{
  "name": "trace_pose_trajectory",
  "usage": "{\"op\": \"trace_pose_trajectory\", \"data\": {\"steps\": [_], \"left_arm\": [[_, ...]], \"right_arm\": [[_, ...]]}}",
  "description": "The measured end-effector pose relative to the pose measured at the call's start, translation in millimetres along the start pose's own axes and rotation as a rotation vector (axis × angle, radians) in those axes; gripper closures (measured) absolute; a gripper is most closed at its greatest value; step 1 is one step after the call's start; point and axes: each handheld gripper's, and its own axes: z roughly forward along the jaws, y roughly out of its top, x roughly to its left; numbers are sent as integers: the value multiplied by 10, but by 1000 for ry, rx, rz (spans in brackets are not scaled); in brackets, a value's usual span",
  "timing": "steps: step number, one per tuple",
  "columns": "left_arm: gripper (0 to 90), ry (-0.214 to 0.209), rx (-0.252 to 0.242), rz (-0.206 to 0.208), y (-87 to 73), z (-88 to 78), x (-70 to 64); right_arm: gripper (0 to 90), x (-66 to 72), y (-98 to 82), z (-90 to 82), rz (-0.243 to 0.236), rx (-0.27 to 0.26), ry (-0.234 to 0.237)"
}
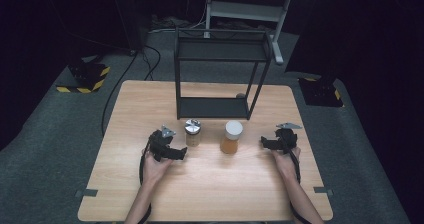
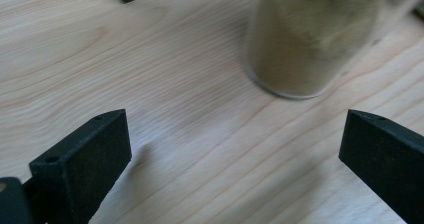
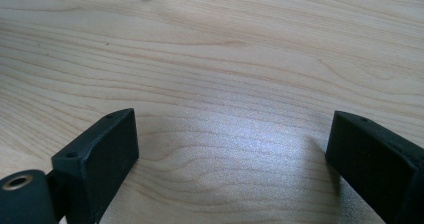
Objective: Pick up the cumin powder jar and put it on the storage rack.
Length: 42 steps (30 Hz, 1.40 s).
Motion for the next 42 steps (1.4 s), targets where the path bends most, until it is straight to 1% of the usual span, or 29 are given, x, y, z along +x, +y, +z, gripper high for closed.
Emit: {"op": "trace_pose_trajectory", "data": {"steps": [1,3,5,6,7,8,9,11,13,14,15,18,23,24,27,28,29,30,32,34,38,39,42], "left_arm": [[2,-13,10,14,15,20,-18],[2,-28,7,11,14,55,-51],[2,-35,5,12,14,71,-63],[2,-41,13,24,29,81,-72],[2,-44,7,20,24,99,-96],[2,-51,14,30,40,111,-104],[2,-52,8,26,37,135,-134],[2,-54,9,32,49,160,-162],[3,-46,2,26,51,196,-206],[3,-45,243,353,489,101,-66],[4,-35,200,306,410,132,-106],[4,-21,171,285,386,180,-168],[11,-12,156,299,437,206,-235],[12,-11,149,294,438,221,-253],[27,-8,105,253,375,290,-297],[31,-15,152,289,464,286,-282],[34,-16,144,276,450,308,-290],[37,-13,125,260,417,331,-303],[48,-22,171,294,500,334,-288],[62,-22,182,299,513,346,-290],[92,-18,182,305,510,360,-297],[107,-6,176,309,500,358,-324],[130,0,172,312,494,358,-340]], "right_arm": [[61,0,0,0,1,0,0],[61,1,-1,0,0,0,-1],[61,0,-1,0,1,0,0],[61,0,-1,0,1,0,0],[61,0,-1,0,0,0,0],[61,0,0,0,1,0,0],[61,0,-1,0,1,0,0],[62,-1,-1,0,1,0,0],[62,-1,-1,-1,1,0,0],[62,-1,-1,-1,1,0,0],[62,-1,0,-1,1,0,0],[62,-1,-1,-1,1,0,0],[62,-1,-1,0,1,-1,0],[62,-1,-1,-1,1,0,0],[62,-1,-1,-1,1,0,0],[62,-2,-1,-1,1,-1,0],[62,-1,-1,-1,1,-1,0],[62,-1,-1,-1,1,-1,0],[62,-2,-1,-1,1,-1,0],[62,-2,-1,-1,1,-1,0],[62,-2,-1,-1,1,-1,0],[62,-2,-1,-1,1,-1,0],[62,-2,-1,-1,1,-1,0]]}}
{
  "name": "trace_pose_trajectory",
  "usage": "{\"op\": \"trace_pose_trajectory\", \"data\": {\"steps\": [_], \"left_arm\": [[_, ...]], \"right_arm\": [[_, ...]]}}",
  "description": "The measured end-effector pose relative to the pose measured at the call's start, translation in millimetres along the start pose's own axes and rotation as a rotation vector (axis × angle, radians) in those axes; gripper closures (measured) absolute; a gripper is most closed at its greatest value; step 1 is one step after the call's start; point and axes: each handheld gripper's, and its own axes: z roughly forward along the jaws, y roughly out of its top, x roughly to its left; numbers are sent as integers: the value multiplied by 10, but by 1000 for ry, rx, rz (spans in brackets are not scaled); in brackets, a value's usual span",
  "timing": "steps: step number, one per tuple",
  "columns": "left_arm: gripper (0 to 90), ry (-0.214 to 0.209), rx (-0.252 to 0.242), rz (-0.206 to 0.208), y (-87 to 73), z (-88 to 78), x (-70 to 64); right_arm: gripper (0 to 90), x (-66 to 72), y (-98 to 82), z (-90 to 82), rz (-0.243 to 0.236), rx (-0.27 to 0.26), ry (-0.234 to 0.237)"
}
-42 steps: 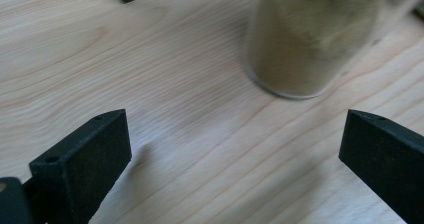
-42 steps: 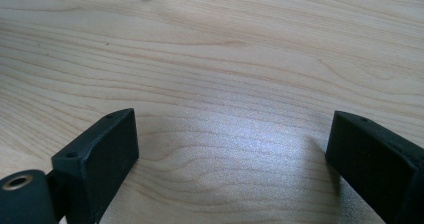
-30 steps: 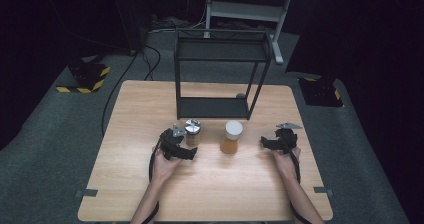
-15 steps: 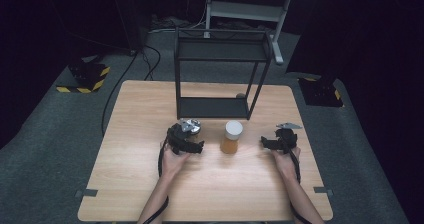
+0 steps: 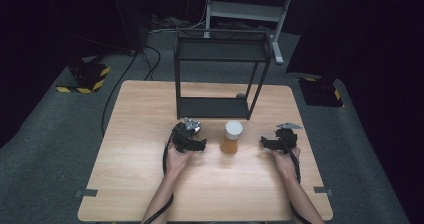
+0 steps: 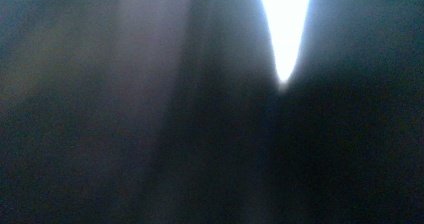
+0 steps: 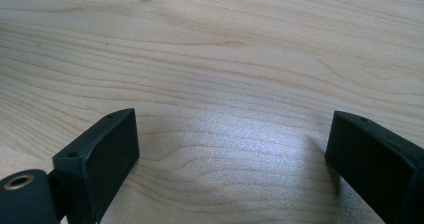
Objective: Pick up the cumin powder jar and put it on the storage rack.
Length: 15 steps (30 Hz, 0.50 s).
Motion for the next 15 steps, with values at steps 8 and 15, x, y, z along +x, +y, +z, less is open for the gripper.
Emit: {"op": "trace_pose_trajectory", "data": {"steps": [8,15], "left_arm": [[217,20,-8,7,-21,-11,-27],[284,41,-37,-11,-72,4,-58]], "right_arm": [[62,0,0,0,0,0,0],[62,0,0,0,0,0,0]]}}
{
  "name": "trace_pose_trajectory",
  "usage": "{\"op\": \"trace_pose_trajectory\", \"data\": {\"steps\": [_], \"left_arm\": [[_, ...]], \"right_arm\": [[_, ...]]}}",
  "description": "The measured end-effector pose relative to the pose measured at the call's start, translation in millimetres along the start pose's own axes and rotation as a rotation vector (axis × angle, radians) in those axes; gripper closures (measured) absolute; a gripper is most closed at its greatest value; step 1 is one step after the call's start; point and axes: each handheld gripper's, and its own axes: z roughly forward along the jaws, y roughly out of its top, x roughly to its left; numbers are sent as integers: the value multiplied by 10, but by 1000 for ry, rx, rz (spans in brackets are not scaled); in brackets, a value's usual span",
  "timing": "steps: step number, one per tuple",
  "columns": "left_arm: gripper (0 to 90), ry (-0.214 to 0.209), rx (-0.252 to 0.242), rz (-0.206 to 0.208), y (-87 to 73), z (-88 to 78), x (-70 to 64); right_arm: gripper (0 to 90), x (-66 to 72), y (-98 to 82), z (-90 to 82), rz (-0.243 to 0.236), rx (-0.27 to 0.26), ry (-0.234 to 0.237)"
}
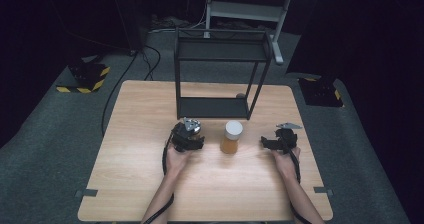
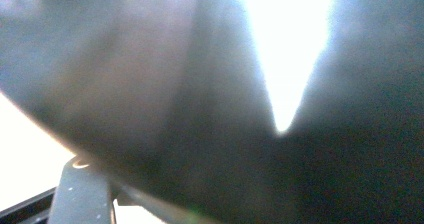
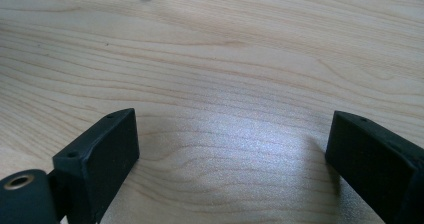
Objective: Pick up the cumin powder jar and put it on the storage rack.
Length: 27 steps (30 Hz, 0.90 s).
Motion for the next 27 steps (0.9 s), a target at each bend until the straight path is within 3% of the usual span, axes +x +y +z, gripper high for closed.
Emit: {"op": "trace_pose_trajectory", "data": {"steps": [1,2,6,8,10,13,16,19,20,23,24,27], "left_arm": [[293,3,-10,-11,-18,5,-9],[307,11,-61,-62,-98,42,-49],[309,9,-20,-15,-34,9,-17],[310,7,-18,-16,-31,8,-13],[310,9,-55,-57,-85,38,-40],[311,5,-34,-33,-52,22,-20],[311,10,-47,-45,-74,32,-36],[312,1,-19,-19,-21,14,-3],[311,-24,47,17,95,-29,62],[312,-17,5,-15,37,1,25],[312,-30,75,59,165,-53,91],[312,-40,73,58,192,-70,97]], "right_arm": [[62,0,0,0,0,0,0],[62,0,0,0,0,0,0],[62,0,0,0,0,0,0],[62,0,0,0,0,0,0],[62,0,0,0,0,0,0],[62,0,0,0,0,0,0],[62,0,0,0,0,0,0],[62,1,0,0,0,0,0],[63,1,0,0,0,0,0],[62,1,0,0,0,0,0],[63,1,0,0,0,0,0],[63,1,0,0,0,0,0]]}}
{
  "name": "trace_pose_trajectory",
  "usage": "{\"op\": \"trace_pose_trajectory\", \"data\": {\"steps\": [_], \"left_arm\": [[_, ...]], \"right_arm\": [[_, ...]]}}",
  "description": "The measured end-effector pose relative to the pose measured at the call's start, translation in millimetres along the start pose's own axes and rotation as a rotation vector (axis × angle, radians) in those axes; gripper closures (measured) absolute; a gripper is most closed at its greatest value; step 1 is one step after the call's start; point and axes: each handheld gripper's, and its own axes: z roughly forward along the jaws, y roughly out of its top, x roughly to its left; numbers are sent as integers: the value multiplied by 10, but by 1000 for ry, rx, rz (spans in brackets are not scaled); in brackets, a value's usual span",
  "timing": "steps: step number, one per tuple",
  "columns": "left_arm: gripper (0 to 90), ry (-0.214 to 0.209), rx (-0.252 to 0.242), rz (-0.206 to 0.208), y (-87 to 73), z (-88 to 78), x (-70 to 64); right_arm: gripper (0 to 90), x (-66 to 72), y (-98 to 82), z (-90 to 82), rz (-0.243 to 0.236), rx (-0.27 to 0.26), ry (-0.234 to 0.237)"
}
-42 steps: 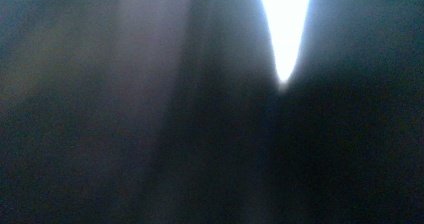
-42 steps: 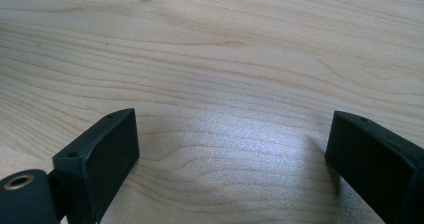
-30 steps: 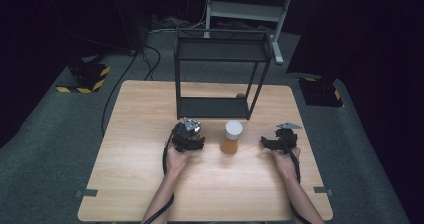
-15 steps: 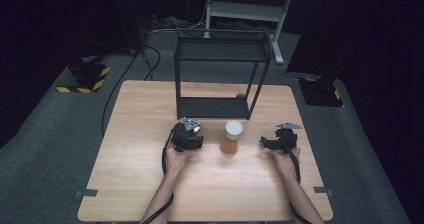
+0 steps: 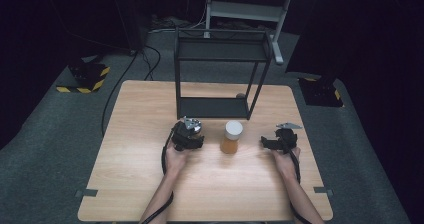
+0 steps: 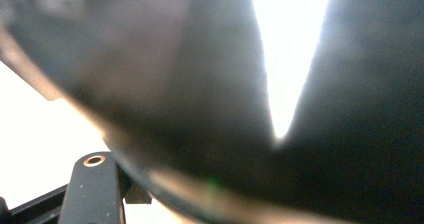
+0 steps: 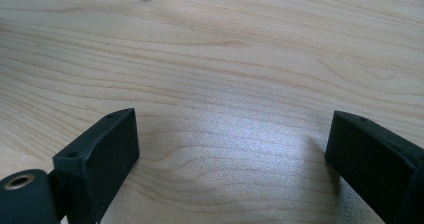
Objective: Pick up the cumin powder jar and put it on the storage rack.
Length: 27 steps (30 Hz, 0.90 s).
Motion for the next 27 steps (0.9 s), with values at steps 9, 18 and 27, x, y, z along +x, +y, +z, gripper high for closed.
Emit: {"op": "trace_pose_trajectory", "data": {"steps": [9,18,27], "left_arm": [[312,-38,0,17,190,-104,38],[312,-80,7,45,439,-273,124],[312,-118,7,68,800,-532,228]], "right_arm": [[63,0,0,0,0,0,0],[65,1,-1,0,1,-1,-1],[65,2,-2,0,1,-1,-2]]}}
